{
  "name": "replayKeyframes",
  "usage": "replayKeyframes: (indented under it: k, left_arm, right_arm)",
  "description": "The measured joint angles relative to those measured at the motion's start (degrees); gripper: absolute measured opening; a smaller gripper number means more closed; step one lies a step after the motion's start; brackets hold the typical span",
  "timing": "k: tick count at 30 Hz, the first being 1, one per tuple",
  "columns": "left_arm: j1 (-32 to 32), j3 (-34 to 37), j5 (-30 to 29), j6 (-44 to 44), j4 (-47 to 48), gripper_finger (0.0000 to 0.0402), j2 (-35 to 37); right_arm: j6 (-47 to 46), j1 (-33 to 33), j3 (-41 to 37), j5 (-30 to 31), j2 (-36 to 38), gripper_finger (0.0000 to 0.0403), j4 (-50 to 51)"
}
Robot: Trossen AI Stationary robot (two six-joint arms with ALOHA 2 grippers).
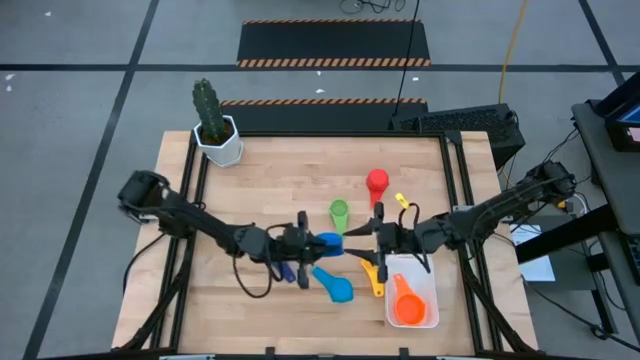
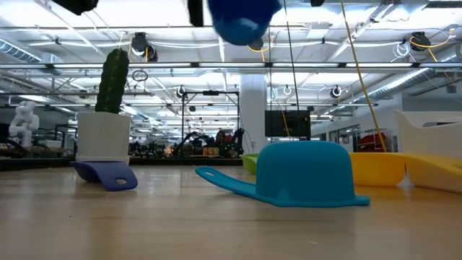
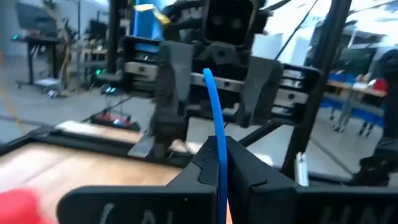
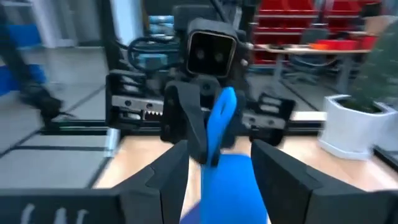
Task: Nest measuring cups in basket
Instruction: Stack the blue measuring cup on top of the orange measuring cup into the white bin
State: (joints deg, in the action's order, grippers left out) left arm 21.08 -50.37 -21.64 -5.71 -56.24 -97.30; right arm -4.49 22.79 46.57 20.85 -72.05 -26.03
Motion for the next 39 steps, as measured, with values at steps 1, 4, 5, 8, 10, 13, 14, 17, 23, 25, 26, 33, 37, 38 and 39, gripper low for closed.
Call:
replayKeyframes:
  k: [1, 4, 5, 8, 10, 13, 14, 17, 23, 25, 26, 33, 37, 38, 39]
  left_arm:
    - [0.00, -0.42, 0.34, 0.12, -1.50, 0.0004, -1.25]
    - [-0.06, -2.20, 1.23, 2.29, -4.44, 0.0004, -4.59]
    - [-0.08, -2.71, 1.37, 2.72, -4.58, 0.0005, -5.32]
    - [-0.24, -4.50, 1.60, 3.19, -4.66, 0.0005, -7.20]
    - [-0.36, -4.79, 1.68, 3.88, -4.77, 0.0004, -7.61]
    - [-0.73, -5.20, 1.65, 4.44, -5.15, 0.0006, -7.52]
    - [-0.86, -5.20, 1.65, 4.63, -5.30, 0.0007, -7.51]
    - [-1.21, -5.18, 1.65, 5.13, -5.16, 0.0004, -7.53]
    - [-2.12, -5.18, 1.82, 6.19, -4.94, 0.0007, -7.53]
    - [-2.14, -5.18, 2.03, 7.07, -4.95, 0.0004, -7.53]
    - [-2.14, -5.18, 2.11, 7.29, -4.97, 0.0004, -7.53]
    - [-2.09, -5.16, 2.38, 7.32, -4.93, 0.0004, -7.53]
    - [-2.09, -5.12, 3.09, 7.12, -3.89, 0.0027, -7.51]
    - [-2.12, -5.12, 3.66, 7.01, -3.53, 0.0041, -7.49]
    - [-2.13, -5.12, 3.88, 6.79, -3.10, 0.0058, -7.49]
  right_arm:
    - [-0.18, -0.27, 0.09, -1.17, 0.02, 0.0167, 0.18]
    - [-0.92, -0.70, 0.99, -1.67, -0.01, 0.0167, 2.38]
    - [-1.34, -0.83, 1.43, -1.67, -0.01, 0.0167, 3.39]
    - [-2.70, -1.46, 3.10, -3.81, -0.01, 0.0167, 6.59]
    - [-4.04, -1.83, 4.11, -4.80, -0.01, 0.0167, 8.44]
    - [-4.47, -1.82, 5.22, -6.12, 0.91, 0.0167, 11.71]
    - [-4.67, -1.82, 5.84, -6.12, 1.36, 0.0167, 12.67]
    - [-4.46, -1.82, 6.91, -6.13, 3.13, 0.0164, 16.64]
    - [-3.81, -1.80, 7.14, -6.07, 3.96, 0.0122, 17.51]
    - [-4.47, -1.81, 7.14, -6.11, 3.62, 0.0106, 17.69]
    - [-4.98, -1.87, 7.14, -6.14, 3.39, 0.0098, 17.69]
    - [-5.12, -1.92, 7.08, -6.15, 3.31, 0.0035, 17.75]
    - [-5.16, -1.93, 7.08, -7.12, 3.29, 0.0006, 17.81]
    - [-5.40, -1.93, 7.07, -7.72, 3.27, 0.0006, 18.00]
    - [-5.81, -2.04, 7.05, -8.32, 3.27, 0.0007, 18.15]
